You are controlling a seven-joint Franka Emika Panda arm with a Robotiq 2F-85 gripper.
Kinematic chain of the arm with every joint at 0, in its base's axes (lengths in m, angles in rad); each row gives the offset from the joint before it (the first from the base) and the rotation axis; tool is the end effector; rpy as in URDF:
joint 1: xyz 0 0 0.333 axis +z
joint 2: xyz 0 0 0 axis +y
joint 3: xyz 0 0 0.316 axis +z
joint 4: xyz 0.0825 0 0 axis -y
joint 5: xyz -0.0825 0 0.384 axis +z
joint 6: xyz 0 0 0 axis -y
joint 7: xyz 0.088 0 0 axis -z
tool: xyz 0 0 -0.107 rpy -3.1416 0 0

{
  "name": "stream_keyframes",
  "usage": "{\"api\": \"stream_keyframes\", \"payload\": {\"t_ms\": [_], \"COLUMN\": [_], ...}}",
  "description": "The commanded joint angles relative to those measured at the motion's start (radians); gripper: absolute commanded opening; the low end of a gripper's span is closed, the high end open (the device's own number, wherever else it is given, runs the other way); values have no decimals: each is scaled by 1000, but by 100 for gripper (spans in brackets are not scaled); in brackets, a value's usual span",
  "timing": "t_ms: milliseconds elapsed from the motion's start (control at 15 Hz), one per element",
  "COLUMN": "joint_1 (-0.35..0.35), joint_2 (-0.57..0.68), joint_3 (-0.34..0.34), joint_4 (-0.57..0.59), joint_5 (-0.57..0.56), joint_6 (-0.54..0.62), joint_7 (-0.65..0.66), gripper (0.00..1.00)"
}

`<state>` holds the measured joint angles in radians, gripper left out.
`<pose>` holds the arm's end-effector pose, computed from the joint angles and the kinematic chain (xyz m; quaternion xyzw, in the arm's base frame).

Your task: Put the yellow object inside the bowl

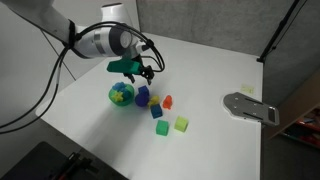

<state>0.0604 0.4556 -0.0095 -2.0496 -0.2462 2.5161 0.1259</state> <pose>0.5958 0.0326 0.2145 0.9953 0.0624 0.0118 0.0738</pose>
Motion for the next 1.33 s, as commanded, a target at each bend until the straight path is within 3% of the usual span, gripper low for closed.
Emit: {"api": "stream_keyframes", "payload": {"t_ms": [0, 267, 533, 600, 1267], "joint_1": [-3, -15, 5, 39, -14], "joint_2": [70, 84, 84, 91, 146], "joint_3": [-3, 10, -9, -49, -31], "joint_4": [97, 123, 93, 106, 125], "joint_5": [77, 150, 126, 91, 261], "joint_6": [-70, -101, -66, -73, -75], "joint_7": [-3, -23, -8, 77, 114], "gripper": [100, 100, 100, 100, 100]}}
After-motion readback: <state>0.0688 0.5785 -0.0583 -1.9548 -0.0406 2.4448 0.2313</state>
